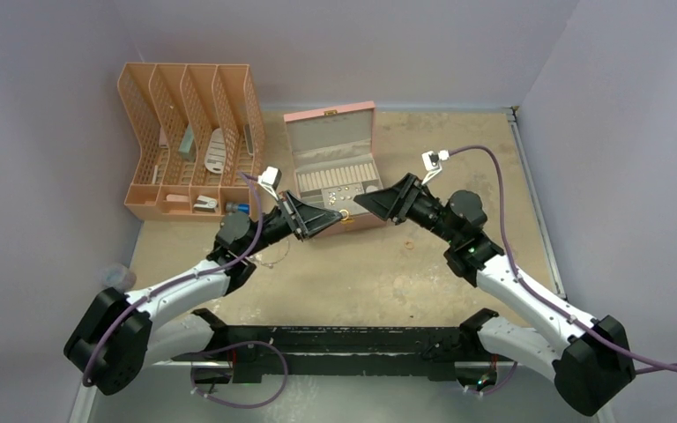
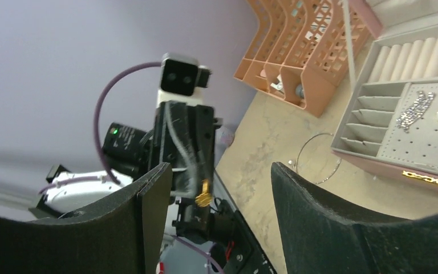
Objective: Organize the mixed jewelry
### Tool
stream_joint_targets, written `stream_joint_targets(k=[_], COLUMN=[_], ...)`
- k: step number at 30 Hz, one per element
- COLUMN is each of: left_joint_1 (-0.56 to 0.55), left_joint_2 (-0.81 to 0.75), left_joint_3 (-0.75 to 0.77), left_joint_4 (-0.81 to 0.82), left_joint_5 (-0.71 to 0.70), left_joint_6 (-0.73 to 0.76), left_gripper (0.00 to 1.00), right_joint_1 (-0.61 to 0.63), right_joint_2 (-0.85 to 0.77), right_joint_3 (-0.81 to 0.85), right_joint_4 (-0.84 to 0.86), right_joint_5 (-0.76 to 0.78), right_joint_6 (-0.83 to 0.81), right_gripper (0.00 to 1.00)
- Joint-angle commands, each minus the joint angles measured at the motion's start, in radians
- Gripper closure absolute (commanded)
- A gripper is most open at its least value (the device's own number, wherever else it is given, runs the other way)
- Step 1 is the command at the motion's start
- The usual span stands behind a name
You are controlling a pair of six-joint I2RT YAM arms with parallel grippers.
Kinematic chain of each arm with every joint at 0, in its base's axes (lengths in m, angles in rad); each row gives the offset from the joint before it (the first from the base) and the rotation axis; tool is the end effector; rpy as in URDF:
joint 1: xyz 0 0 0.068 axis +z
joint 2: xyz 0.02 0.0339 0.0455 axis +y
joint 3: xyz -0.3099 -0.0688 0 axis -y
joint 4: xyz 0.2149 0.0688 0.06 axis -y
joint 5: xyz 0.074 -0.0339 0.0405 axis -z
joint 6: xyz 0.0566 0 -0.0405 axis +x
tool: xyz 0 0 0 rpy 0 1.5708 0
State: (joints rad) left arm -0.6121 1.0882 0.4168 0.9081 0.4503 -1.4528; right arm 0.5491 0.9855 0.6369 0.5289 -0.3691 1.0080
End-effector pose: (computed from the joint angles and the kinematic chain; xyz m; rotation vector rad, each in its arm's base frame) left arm 0.1522 -0.1369 0.3306 -0.2312 1.6731 -1.9587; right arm 0.1565 0.1197 0.3775 0.0148 1.5919 1.5143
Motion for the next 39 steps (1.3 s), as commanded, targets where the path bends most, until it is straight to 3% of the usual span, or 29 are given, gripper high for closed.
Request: stream_joint_targets(k=[1,13,19,24,32,39], left_joint_1=[0.0,0.014,0.015,0.014,0.014,0.015], left_joint_2=[0.041,0.233,0.219,0.203,0.194,0.2], left_joint_3=[0.004,-0.035,-0.035,-0.031,-0.023,-0.023], left_joint_4=[-0.007,0.284,0.257,0.236,0.215,0.214], left_joint_5=[-0.021,0.056,0.042,0.038,0.034,0.034], left_joint_6=[-0.003,-0.17,-0.145,-0.135,-0.13,-0.128], left_gripper=[1.0,1.0,1.0,1.0,1.0,1.0], right_joint_1=[0.003,0.002,0.003,0.004,0.003,0.005], right_joint_2=[-0.038,0.04,0.058,0.06,0.058,0.086], right_joint_3=[-0.057,-0.062,-0.072,-0.078,-0.089,-0.077], right_joint_4=[0.271,0.106,0.063,0.073,0.076,0.104], right_joint_5=[-0.116,-0.072,-0.06,-0.105,-0.126,-0.177], right_joint_6=[0.035,0.026,0.04,0.065,0.088,0.103], right_gripper=[0.33,0.34,0.38,0.52,0.52,0.65])
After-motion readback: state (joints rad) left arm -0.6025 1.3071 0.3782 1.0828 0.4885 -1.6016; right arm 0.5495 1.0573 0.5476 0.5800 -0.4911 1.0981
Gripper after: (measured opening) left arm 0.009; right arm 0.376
